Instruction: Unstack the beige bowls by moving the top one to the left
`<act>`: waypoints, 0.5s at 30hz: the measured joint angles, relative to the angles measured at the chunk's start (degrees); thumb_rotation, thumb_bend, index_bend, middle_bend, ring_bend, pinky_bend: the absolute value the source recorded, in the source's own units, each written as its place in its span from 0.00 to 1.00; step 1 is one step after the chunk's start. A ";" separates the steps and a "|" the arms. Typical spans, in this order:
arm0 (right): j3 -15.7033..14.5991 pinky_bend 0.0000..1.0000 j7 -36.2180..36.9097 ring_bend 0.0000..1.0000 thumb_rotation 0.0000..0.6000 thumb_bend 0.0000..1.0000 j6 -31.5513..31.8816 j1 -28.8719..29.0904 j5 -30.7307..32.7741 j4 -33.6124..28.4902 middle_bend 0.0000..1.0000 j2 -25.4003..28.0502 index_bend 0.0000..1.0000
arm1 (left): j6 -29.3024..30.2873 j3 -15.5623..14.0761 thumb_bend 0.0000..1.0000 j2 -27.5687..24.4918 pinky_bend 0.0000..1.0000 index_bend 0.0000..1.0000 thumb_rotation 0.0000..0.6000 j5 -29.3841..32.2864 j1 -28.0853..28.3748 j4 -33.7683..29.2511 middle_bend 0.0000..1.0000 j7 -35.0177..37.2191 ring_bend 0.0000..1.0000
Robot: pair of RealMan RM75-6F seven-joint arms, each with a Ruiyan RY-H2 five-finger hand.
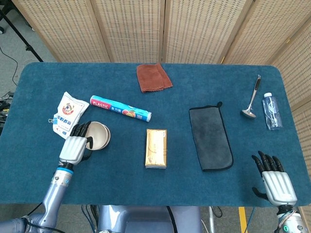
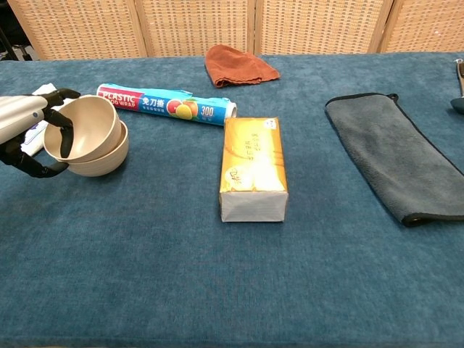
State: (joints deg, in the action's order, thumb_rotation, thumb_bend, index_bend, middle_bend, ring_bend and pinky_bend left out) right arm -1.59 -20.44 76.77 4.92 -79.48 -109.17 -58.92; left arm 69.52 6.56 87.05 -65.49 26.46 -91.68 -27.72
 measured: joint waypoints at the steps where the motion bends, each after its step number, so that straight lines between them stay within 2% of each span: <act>1: 0.00 0.00 -0.03 0.00 1.00 0.26 -0.02 0.01 0.05 0.02 0.00 -0.02 0.06 | 0.07 0.04 0.36 0.05 0.00 0.65 1.00 -0.01 -0.01 0.07 0.00 0.07 0.05; 15: 0.03 0.00 -0.26 0.00 1.00 0.26 0.03 0.01 0.14 0.09 0.00 -0.19 0.06 | 0.97 0.64 0.36 -0.53 0.00 0.65 1.00 -0.71 0.12 -1.22 0.01 -0.05 0.05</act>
State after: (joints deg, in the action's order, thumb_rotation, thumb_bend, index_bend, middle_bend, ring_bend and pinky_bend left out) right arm -1.56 -20.71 76.79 4.92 -79.34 -109.08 -59.11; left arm 70.49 7.20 86.52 -66.20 26.59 -92.90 -27.77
